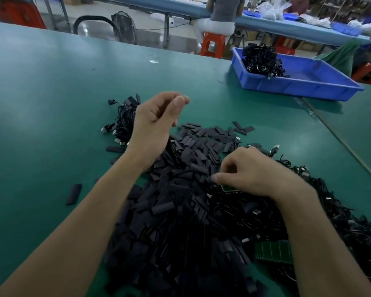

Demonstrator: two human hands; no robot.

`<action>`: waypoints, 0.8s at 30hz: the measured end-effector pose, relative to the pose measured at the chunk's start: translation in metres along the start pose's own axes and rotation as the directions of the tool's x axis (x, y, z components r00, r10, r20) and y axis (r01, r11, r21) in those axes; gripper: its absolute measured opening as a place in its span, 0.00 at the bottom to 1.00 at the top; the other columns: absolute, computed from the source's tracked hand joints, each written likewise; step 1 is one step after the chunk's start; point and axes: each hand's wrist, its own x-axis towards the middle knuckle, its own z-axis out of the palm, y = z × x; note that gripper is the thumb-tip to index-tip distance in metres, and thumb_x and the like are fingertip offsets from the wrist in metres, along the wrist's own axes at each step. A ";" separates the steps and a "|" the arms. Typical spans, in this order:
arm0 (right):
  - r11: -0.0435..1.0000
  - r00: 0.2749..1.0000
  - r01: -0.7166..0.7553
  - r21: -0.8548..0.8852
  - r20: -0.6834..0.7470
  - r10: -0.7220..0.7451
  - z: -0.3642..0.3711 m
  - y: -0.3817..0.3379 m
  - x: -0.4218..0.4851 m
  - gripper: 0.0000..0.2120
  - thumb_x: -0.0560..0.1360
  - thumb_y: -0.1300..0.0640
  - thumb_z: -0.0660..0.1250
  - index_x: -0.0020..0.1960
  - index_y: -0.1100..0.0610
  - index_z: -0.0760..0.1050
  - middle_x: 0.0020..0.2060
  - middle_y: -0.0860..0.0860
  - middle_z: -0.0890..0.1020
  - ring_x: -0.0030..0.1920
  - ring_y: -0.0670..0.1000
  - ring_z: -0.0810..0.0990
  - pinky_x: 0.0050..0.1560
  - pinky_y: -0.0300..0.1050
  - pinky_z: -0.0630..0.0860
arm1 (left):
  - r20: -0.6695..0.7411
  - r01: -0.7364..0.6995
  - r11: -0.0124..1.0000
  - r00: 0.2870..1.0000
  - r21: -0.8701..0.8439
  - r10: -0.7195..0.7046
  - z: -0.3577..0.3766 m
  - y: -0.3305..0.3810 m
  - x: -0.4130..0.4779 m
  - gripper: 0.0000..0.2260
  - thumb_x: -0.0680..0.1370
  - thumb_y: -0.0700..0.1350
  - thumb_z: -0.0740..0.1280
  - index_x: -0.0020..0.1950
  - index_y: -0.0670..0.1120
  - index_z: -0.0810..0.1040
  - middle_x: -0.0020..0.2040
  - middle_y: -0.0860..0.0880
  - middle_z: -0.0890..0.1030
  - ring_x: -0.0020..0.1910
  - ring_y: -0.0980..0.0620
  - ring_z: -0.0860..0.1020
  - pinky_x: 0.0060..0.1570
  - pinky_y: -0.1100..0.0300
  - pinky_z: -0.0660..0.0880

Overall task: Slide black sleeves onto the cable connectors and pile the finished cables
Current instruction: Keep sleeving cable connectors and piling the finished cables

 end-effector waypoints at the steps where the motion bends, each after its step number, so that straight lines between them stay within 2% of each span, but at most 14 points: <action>1: 0.999 0.999 0.003 -0.033 -0.036 -0.004 0.006 -0.005 0.004 0.10 0.78 0.46 0.69 0.42 0.49 0.82 0.36 0.47 0.83 0.37 0.47 0.80 0.39 0.47 0.79 | 0.030 -0.004 0.997 1.000 0.082 0.001 -0.003 -0.001 -0.002 0.08 0.84 0.43 0.61 0.57 0.50 0.80 0.32 0.62 0.75 0.28 0.62 0.67 0.30 0.72 0.65; 3: 0.995 0.995 -0.009 -0.095 -0.098 0.000 0.016 -0.013 0.012 0.06 0.80 0.51 0.66 0.53 0.49 0.81 0.48 0.51 0.83 0.48 0.52 0.81 0.50 0.53 0.80 | 0.096 0.038 0.984 0.994 0.172 -0.055 -0.009 -0.004 -0.005 0.13 0.84 0.41 0.59 0.66 0.53 0.77 0.34 0.61 0.75 0.28 0.61 0.64 0.30 0.70 0.65; 4: 0.992 0.994 -0.032 -0.124 -0.105 0.019 0.020 -0.016 0.015 0.07 0.80 0.52 0.66 0.57 0.50 0.80 0.51 0.52 0.82 0.51 0.55 0.80 0.53 0.55 0.80 | 0.135 0.058 0.979 0.987 0.197 -0.085 -0.012 -0.005 -0.006 0.17 0.84 0.39 0.59 0.70 0.53 0.74 0.37 0.62 0.77 0.29 0.58 0.65 0.31 0.67 0.66; 7: 0.976 0.994 -0.103 -0.193 -0.055 0.094 0.033 -0.020 0.027 0.13 0.80 0.48 0.66 0.56 0.57 0.78 0.54 0.54 0.78 0.51 0.59 0.79 0.48 0.52 0.76 | 0.238 0.065 0.960 0.962 0.272 -0.133 -0.018 -0.006 -0.012 0.21 0.84 0.34 0.57 0.75 0.48 0.69 0.44 0.62 0.81 0.36 0.51 0.72 0.37 0.58 0.73; 9: 0.969 0.992 -0.126 -0.214 -0.027 0.123 0.041 -0.021 0.033 0.17 0.81 0.43 0.63 0.54 0.57 0.76 0.54 0.54 0.75 0.53 0.59 0.78 0.47 0.50 0.72 | 0.269 0.084 0.956 0.949 0.280 -0.162 -0.020 -0.006 -0.016 0.20 0.84 0.34 0.59 0.75 0.44 0.69 0.50 0.56 0.84 0.43 0.52 0.80 0.45 0.61 0.77; 12: 0.975 0.991 -0.131 -0.181 -0.065 0.121 0.049 -0.023 0.037 0.17 0.82 0.44 0.62 0.57 0.57 0.78 0.57 0.55 0.74 0.56 0.59 0.77 0.50 0.51 0.74 | 0.264 0.122 0.957 0.945 0.262 -0.192 -0.021 -0.011 -0.019 0.11 0.82 0.34 0.62 0.63 0.44 0.75 0.51 0.52 0.85 0.46 0.53 0.84 0.53 0.60 0.80; 14: 0.982 0.986 -0.125 -0.141 -0.127 0.107 0.052 -0.024 0.036 0.14 0.82 0.47 0.64 0.60 0.54 0.80 0.58 0.53 0.75 0.58 0.57 0.77 0.55 0.52 0.75 | 0.256 0.114 0.957 0.949 0.267 -0.185 -0.023 -0.015 -0.021 0.08 0.81 0.35 0.66 0.57 0.45 0.78 0.48 0.51 0.86 0.47 0.52 0.84 0.53 0.59 0.80; 17: 0.990 0.977 -0.110 -0.084 -0.192 0.092 0.054 -0.023 0.035 0.07 0.79 0.52 0.68 0.56 0.50 0.80 0.54 0.51 0.75 0.55 0.55 0.77 0.55 0.51 0.76 | 0.227 0.093 0.954 0.960 0.286 -0.162 -0.027 -0.021 -0.023 0.08 0.80 0.39 0.68 0.54 0.52 0.82 0.44 0.48 0.86 0.45 0.49 0.84 0.54 0.53 0.80; 20: 0.996 0.969 -0.077 0.036 -0.235 0.083 0.055 -0.019 0.037 0.04 0.78 0.57 0.68 0.51 0.50 0.79 0.50 0.49 0.76 0.51 0.53 0.78 0.53 0.50 0.76 | 0.209 0.107 0.932 0.960 0.346 -0.187 -0.031 -0.028 -0.023 0.11 0.81 0.41 0.66 0.55 0.57 0.79 0.42 0.54 0.85 0.41 0.56 0.82 0.49 0.60 0.79; 21: 0.992 0.965 -0.061 0.107 -0.249 0.086 0.054 -0.017 0.037 0.04 0.78 0.58 0.67 0.49 0.50 0.77 0.49 0.48 0.77 0.50 0.52 0.78 0.51 0.48 0.77 | 0.211 0.123 0.925 0.955 0.360 -0.209 -0.031 -0.030 -0.024 0.10 0.82 0.42 0.65 0.56 0.56 0.79 0.41 0.56 0.85 0.40 0.58 0.82 0.47 0.61 0.78; 24: 0.934 0.951 0.011 0.358 -0.293 0.102 0.050 -0.015 0.037 0.09 0.79 0.58 0.68 0.45 0.47 0.71 0.43 0.46 0.80 0.42 0.46 0.79 0.39 0.32 0.73 | 0.218 0.139 0.898 0.944 0.417 -0.248 -0.032 -0.032 -0.024 0.10 0.83 0.43 0.64 0.62 0.53 0.79 0.40 0.59 0.83 0.39 0.57 0.81 0.46 0.58 0.78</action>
